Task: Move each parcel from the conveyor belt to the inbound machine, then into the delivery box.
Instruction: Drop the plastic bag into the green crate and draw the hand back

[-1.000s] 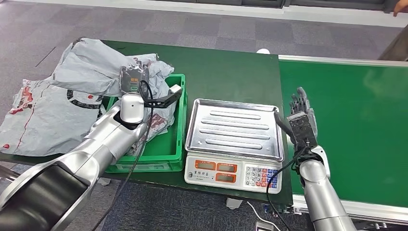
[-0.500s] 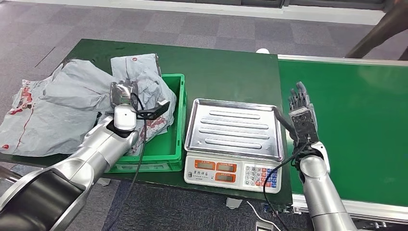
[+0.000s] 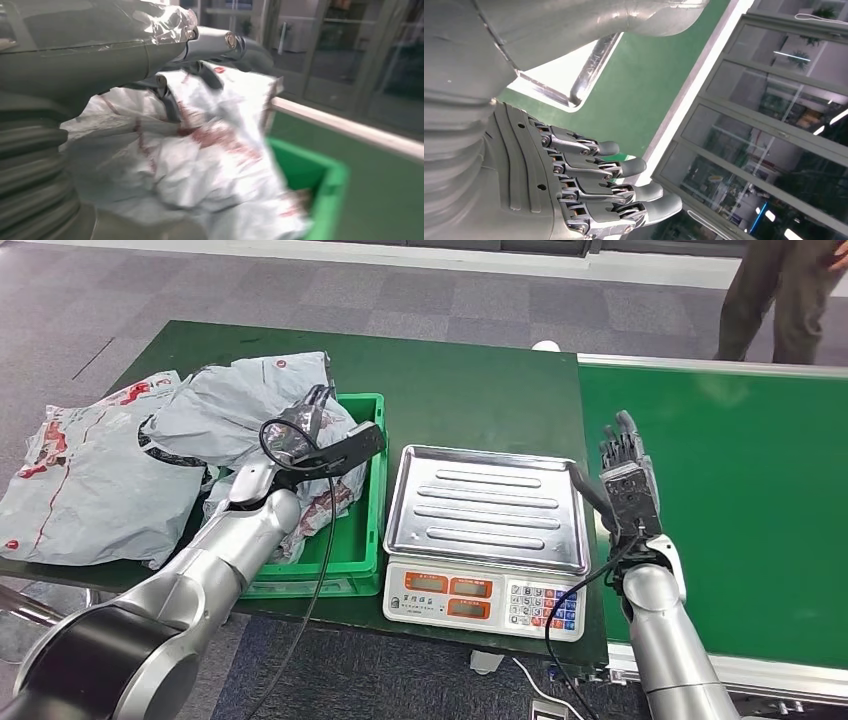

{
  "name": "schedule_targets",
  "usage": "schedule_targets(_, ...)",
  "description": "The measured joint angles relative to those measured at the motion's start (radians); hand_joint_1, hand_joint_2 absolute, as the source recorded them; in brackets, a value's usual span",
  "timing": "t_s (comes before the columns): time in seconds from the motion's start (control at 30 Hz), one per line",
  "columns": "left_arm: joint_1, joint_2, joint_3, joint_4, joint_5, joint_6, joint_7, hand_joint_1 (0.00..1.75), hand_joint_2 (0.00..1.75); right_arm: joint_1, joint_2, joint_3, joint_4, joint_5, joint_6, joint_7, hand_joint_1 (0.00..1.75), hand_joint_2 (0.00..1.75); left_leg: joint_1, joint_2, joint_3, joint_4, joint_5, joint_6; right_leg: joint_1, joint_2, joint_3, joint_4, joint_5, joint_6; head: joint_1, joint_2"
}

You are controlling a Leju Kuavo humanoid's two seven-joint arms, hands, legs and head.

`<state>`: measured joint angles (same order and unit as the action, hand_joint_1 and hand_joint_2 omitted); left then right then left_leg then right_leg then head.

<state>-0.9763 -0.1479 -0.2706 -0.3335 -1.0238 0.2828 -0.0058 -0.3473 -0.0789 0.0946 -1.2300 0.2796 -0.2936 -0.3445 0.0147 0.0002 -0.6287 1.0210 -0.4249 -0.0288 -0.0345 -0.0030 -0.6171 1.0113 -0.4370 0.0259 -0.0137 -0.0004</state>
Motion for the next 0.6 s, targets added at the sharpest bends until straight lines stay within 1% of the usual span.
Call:
schedule_targets(0.1,-0.001,-0.020,0.054,-0.016,0.041,0.004,-0.058,0.00,1.75,0.006,-0.002,-0.007,-0.004,-0.003,-0.001,0.000,0.00,1.75,0.000,0.000,0.000,0.000,0.000,0.000,0.000,0.000,0.000,0.000,0.000,0.000,0.000,0.000)
schedule_targets(0.2,-0.003,-0.037,0.095,-0.033,0.078,0.029,-0.133,0.00,1.75,0.016,-0.002,-0.016,-0.013,-0.002,-0.004,-0.001,0.00,1.75,0.000,0.000,0.000,0.000,0.000,0.000,0.000,0.000,0.000,0.000,0.000,0.000,0.000,0.000)
schedule_targets(0.27,-0.007,-0.047,0.111,-0.044,0.090,0.054,-0.158,0.00,1.75,0.022,-0.002,-0.017,-0.019,0.004,-0.007,0.001,0.00,1.75,0.000,0.000,0.000,0.000,0.000,0.000,0.000,0.001,0.000,0.000,0.000,0.000,0.000,0.000)
schedule_targets(0.33,-0.014,-0.055,0.121,-0.052,0.097,0.069,-0.165,0.00,1.75,0.027,-0.002,-0.017,-0.025,0.009,-0.010,0.003,0.00,1.75,0.000,0.000,0.000,0.000,0.000,0.000,0.000,0.000,0.000,0.000,0.000,0.000,0.000,0.000)
schedule_targets(0.47,-0.021,-0.067,0.137,-0.063,0.125,0.081,-0.168,0.00,0.00,0.036,-0.002,-0.018,-0.032,0.019,-0.009,0.009,0.00,0.00,0.000,0.000,0.000,0.000,0.000,0.000,0.000,0.000,0.000,0.000,0.000,0.000,0.000,0.000)
schedule_targets(0.6,-0.024,-0.073,0.155,-0.077,0.167,0.079,-0.173,0.00,0.00,0.041,-0.002,-0.023,-0.031,0.019,-0.001,0.011,0.00,0.00,0.000,0.000,0.000,0.000,0.000,0.000,0.000,0.000,0.000,0.000,0.000,0.000,0.000,0.000)
